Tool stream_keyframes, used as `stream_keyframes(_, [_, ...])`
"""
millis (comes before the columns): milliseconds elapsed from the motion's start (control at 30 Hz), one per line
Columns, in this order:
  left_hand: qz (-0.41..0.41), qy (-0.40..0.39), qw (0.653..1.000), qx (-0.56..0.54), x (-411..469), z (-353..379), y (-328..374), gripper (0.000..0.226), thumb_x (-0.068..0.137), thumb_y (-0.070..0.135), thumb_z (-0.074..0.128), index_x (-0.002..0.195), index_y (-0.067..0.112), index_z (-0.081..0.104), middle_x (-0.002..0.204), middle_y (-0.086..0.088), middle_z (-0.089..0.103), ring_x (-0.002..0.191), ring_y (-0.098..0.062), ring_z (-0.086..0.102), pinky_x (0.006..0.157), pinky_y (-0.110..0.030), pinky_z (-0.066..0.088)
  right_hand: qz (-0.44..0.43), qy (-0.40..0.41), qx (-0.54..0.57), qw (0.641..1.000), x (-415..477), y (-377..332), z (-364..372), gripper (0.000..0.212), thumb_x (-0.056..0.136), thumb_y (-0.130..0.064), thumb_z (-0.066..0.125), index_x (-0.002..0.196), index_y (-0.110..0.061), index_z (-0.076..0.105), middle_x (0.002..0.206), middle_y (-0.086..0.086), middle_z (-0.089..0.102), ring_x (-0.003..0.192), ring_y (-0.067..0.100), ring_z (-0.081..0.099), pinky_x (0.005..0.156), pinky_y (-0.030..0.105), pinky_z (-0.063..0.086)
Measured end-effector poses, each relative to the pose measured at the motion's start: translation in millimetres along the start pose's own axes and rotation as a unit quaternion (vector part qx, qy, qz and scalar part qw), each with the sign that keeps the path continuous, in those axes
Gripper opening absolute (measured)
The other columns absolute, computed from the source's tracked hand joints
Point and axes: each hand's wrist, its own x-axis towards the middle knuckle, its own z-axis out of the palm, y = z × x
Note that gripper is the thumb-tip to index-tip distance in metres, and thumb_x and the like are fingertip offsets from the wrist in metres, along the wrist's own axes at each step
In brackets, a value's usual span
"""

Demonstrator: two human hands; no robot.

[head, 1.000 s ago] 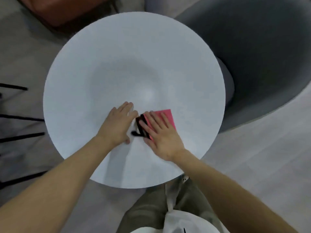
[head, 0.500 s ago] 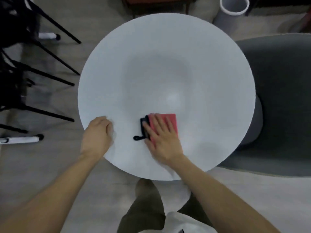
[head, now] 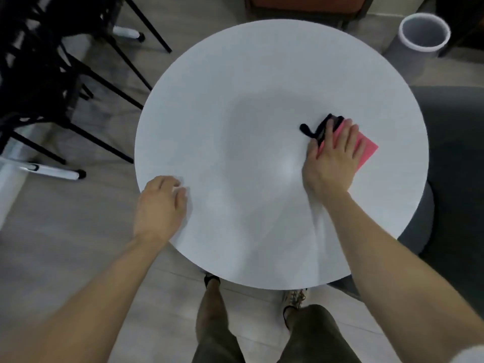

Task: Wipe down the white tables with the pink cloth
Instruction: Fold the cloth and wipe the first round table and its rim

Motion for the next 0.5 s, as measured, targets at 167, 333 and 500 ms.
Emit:
stream_keyframes(167, [-0.041, -0.001, 0.998, 0.057, 18.5, -28.3, -38.9, 0.02, 0.109, 0.023, 0.06, 0.101, 0.009, 0.071, 0.108, -0.01, 0.069, 0.099, -0.037, 0.066, 0.078, -0.047, 0.055, -0.391, -0.126, 0.042, 0.911, -120.6, -167.0, 37.3, 0.062, 0.115, -0.05, 0.035, 0.171, -0.025, 0.032, 0.181, 0.008, 0.017, 0.169, 0.03, 0.009, 0.134, 0.056, 0.01])
stream_keyframes(333, [0.027, -0.038, 0.996, 0.071, 63.8, -46.0, -70.3, 0.034, 0.109, 0.02, 0.061, 0.14, 0.008, 0.068, 0.151, -0.01, 0.061, 0.137, -0.035, 0.057, 0.108, -0.052, 0.053, -0.456, -0.118, 0.048, 0.881, -115.3, -135.3, 40.8, 0.06, 0.116, -0.054, 0.033, 0.171, -0.031, 0.03, 0.181, -0.001, 0.018, 0.169, 0.023, 0.009, 0.135, 0.052, 0.011])
stream_keyframes(500, [0.117, -0.078, 0.989, 0.046, 130.1, -51.2, -75.1, 0.041, 0.11, 0.01, 0.058, 0.15, 0.003, 0.062, 0.164, -0.017, 0.051, 0.149, -0.039, 0.05, 0.122, -0.054, 0.043, -0.101, -0.023, -0.008, 0.995, -45.8, -39.8, 19.1, 0.064, 0.115, -0.056, 0.028, 0.173, -0.03, 0.023, 0.182, 0.003, 0.015, 0.169, 0.024, 0.008, 0.134, 0.057, 0.015])
